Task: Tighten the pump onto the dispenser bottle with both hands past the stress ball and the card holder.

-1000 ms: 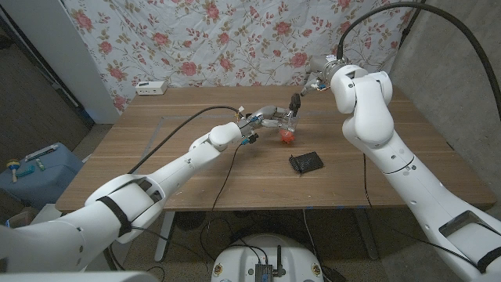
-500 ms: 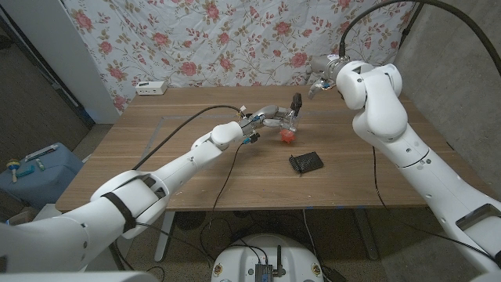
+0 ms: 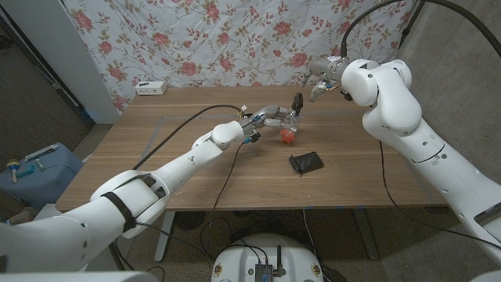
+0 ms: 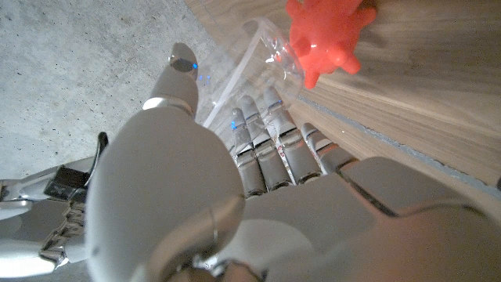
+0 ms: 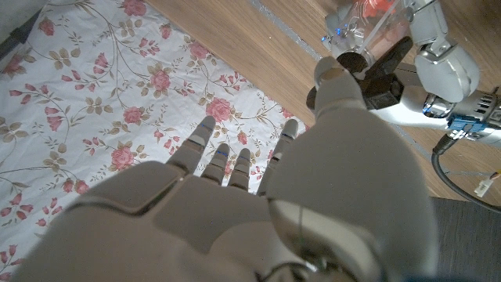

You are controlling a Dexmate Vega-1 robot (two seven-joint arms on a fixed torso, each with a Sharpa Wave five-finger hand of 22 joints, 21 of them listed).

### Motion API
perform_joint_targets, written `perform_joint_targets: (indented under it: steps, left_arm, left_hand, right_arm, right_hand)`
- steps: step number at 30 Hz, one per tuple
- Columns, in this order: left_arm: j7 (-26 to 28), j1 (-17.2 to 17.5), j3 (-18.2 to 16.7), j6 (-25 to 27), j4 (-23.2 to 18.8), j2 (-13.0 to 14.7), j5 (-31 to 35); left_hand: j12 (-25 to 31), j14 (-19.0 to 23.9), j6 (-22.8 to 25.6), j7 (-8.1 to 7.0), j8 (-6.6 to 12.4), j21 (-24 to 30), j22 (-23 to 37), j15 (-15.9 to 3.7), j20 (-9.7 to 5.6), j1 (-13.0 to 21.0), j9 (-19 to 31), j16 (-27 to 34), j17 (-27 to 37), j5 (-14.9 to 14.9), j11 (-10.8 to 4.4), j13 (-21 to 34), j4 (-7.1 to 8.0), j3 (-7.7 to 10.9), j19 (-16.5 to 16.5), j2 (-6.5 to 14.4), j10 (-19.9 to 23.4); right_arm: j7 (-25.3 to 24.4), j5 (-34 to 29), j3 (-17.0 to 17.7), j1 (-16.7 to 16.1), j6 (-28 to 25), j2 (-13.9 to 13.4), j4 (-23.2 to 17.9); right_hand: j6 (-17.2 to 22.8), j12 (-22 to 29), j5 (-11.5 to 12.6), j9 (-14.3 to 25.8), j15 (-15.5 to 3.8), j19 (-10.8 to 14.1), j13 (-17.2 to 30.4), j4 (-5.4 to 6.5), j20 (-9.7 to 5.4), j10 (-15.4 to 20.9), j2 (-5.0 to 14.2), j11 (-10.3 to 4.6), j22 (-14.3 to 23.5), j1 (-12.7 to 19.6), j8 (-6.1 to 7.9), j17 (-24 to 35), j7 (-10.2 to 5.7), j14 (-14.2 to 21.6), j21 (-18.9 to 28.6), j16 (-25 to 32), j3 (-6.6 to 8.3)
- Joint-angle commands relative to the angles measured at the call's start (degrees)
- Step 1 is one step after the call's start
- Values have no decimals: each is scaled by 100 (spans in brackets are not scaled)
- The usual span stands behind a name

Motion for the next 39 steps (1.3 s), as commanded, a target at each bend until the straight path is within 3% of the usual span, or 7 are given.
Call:
perform_joint_targets:
  steps: [1, 13, 25, 39]
  left_arm:
    - [19, 96, -6, 125, -232, 94, 10]
    - [12, 114, -4, 114, -233, 89, 1]
    - [-14, 90, 5, 90, -205, 69, 3]
    - [-16, 97, 10, 102, -243, 82, 16]
  left_hand:
    - [35, 34, 370, -28, 34, -8, 15, -284, -335, -303, 19, 13, 6, 52, 14, 5, 543, 568, 1, 532, 52]
    - [33, 27, 376, -21, 37, -7, 15, -283, -336, -300, 19, 9, 4, 53, 0, 4, 539, 573, 1, 532, 49]
    - [36, 31, 353, -22, 27, -7, 15, -274, -332, -306, 19, 10, 5, 54, 14, 7, 542, 574, 1, 538, 54]
    - [34, 27, 358, -18, 30, -7, 15, -273, -329, -304, 20, 9, 4, 56, 4, 8, 540, 574, 2, 538, 49]
  right_arm:
    - [-98, 566, -187, 171, -110, -303, -19]
    - [-23, 795, -483, 447, -250, -405, 62]
    - [57, 906, -709, 644, -308, -491, 121]
    - [38, 1016, -810, 708, -373, -566, 106]
  right_hand:
    - [-47, 22, 47, 11, 22, -59, 14, 17, 11, -81, -3, -13, 10, 91, -34, 15, 8, -99, -13, -8, 40]
    - [-92, 28, 87, -7, 108, -148, 12, 58, 25, -221, -1, 55, 11, 125, -79, 23, 7, -243, -8, -8, 40]
    - [-102, 37, 106, -16, 134, -166, 8, 96, 31, -306, 4, 34, 11, 112, -100, 27, 7, -278, 8, 15, 26]
    - [44, 73, 109, 2, 130, -145, 3, 197, 20, -340, 67, 27, 12, 2, -55, 30, 11, -304, 38, 49, -15]
